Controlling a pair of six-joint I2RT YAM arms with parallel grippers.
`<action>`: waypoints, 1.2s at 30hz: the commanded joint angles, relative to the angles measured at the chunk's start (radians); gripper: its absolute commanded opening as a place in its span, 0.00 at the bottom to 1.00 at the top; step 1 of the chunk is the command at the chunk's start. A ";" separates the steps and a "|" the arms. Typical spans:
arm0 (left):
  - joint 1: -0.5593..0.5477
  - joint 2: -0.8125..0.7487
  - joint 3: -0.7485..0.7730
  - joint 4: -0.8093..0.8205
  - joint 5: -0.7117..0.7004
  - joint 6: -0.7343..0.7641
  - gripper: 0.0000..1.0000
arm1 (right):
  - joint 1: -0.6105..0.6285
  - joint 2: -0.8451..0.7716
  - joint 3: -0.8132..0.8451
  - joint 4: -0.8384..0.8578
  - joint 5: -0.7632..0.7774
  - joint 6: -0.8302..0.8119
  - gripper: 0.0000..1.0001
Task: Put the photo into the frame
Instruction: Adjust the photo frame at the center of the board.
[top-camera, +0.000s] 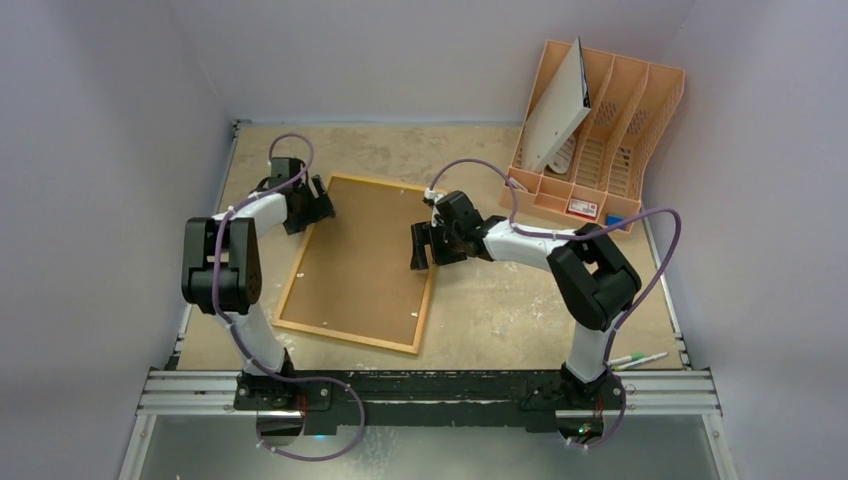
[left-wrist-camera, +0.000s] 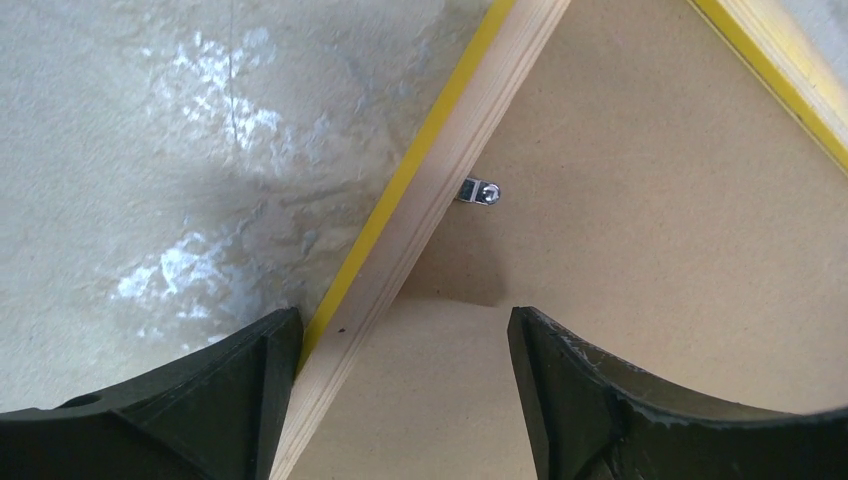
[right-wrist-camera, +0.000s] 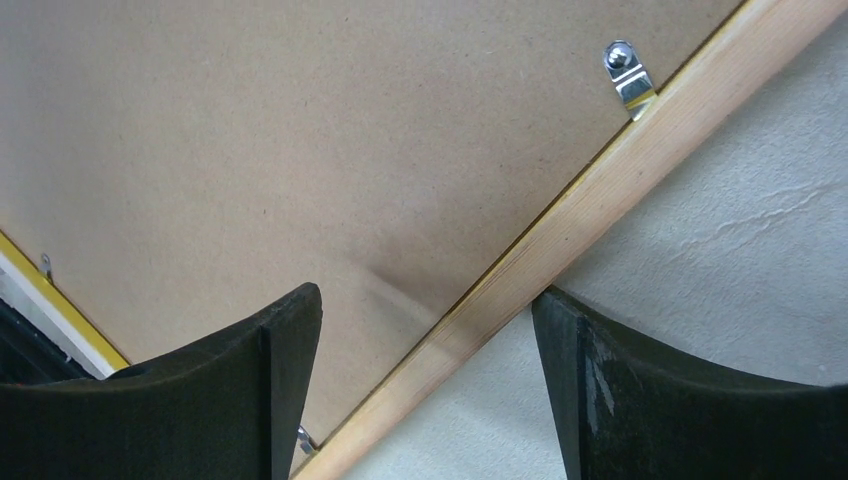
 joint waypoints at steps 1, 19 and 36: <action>-0.013 -0.075 0.051 -0.113 0.039 0.003 0.79 | 0.017 0.043 0.000 -0.026 0.064 0.036 0.80; 0.053 -0.138 -0.048 -0.258 -0.016 0.051 0.76 | -0.016 -0.081 0.078 -0.254 0.280 0.193 0.77; 0.055 -0.254 -0.328 -0.031 0.516 -0.139 0.58 | -0.013 -0.082 0.290 -0.276 0.259 0.242 0.67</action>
